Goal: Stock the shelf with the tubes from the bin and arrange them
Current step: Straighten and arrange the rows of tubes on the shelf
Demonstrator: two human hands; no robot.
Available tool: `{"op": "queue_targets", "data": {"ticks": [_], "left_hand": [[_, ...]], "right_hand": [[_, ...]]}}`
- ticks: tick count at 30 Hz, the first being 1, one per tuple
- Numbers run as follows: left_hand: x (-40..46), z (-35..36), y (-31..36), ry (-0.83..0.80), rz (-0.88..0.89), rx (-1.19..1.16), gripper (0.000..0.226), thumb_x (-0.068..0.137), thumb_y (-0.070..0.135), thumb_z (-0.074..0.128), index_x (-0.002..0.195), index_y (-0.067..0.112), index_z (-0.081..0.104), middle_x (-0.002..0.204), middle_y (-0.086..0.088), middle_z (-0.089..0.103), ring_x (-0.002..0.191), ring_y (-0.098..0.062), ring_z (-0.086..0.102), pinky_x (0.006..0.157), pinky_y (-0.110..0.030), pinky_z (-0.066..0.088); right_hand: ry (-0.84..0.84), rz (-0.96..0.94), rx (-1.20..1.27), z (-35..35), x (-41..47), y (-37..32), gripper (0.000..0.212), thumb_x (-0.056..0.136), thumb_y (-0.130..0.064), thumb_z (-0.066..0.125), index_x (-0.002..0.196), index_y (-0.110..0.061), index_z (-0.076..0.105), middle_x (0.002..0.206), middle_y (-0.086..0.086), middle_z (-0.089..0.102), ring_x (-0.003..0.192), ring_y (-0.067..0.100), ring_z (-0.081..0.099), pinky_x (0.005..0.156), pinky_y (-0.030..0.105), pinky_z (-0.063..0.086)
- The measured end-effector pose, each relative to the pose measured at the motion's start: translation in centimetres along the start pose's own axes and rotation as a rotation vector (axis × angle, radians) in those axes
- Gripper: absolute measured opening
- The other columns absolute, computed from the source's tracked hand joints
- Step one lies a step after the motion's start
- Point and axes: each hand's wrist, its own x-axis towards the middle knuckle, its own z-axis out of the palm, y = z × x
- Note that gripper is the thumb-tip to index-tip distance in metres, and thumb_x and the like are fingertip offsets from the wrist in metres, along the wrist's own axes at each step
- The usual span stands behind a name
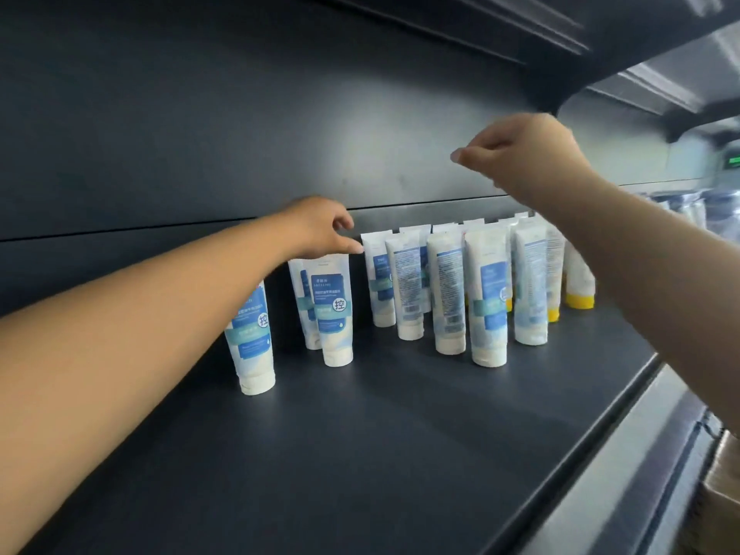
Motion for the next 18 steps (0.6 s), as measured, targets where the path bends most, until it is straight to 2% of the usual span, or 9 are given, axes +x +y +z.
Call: {"op": "queue_targets", "data": {"ticks": [2, 4, 8, 13, 18], "left_hand": [[0.9, 0.7, -0.3, -0.041, -0.019, 0.037, 0.045, 0.085, 0.033, 0.063, 0.123, 0.009, 0.057, 0.127, -0.007, 0.058, 0.116, -0.023, 0.053, 0.098, -0.030, 0.041], [1.4, 1.2, -0.7, -0.050, -0.041, 0.039, 0.034, 0.085, 0.030, 0.064, 0.113, 0.010, 0.064, 0.119, -0.006, 0.063, 0.109, -0.023, 0.056, 0.093, -0.031, 0.043], [1.8, 1.7, -1.2, -0.006, -0.089, -0.018, 0.028, 0.083, 0.030, 0.066, 0.106, 0.013, 0.069, 0.113, -0.003, 0.067, 0.106, -0.021, 0.058, 0.088, -0.030, 0.043], [2.2, 2.1, -1.3, 0.019, -0.138, 0.011, 0.027, 0.085, 0.032, 0.064, 0.104, 0.014, 0.068, 0.112, -0.004, 0.065, 0.104, -0.021, 0.056, 0.077, -0.026, 0.039], [2.6, 2.1, -1.4, -0.012, -0.132, 0.052, 0.032, 0.085, 0.036, 0.062, 0.106, 0.012, 0.067, 0.115, -0.007, 0.064, 0.106, -0.023, 0.055, 0.082, -0.028, 0.041]], "right_hand": [[-0.023, 0.025, -0.035, -0.4, -0.4, 1.2, 0.024, 0.086, -0.037, 0.059, 0.084, -0.014, 0.065, 0.095, 0.013, 0.067, 0.075, 0.021, 0.055, 0.060, 0.023, 0.038], [-0.047, 0.063, -0.051, -0.4, -0.7, 2.2, 0.019, 0.086, -0.037, 0.060, 0.081, -0.019, 0.063, 0.098, 0.016, 0.068, 0.075, 0.025, 0.057, 0.063, 0.024, 0.038], [-0.094, 0.138, -0.032, 0.0, -1.0, 3.6, 0.029, 0.087, -0.033, 0.059, 0.093, -0.007, 0.069, 0.094, 0.017, 0.066, 0.084, 0.030, 0.060, 0.069, 0.026, 0.039], [-0.104, 0.160, 0.017, 0.7, -0.8, 4.6, 0.025, 0.086, -0.032, 0.061, 0.091, -0.009, 0.069, 0.085, 0.008, 0.061, 0.080, 0.022, 0.057, 0.070, 0.026, 0.040], [-0.097, 0.169, 0.013, 0.8, -0.6, 5.4, 0.021, 0.086, -0.034, 0.060, 0.087, -0.014, 0.066, 0.085, 0.006, 0.061, 0.079, 0.019, 0.055, 0.065, 0.025, 0.040]]}}
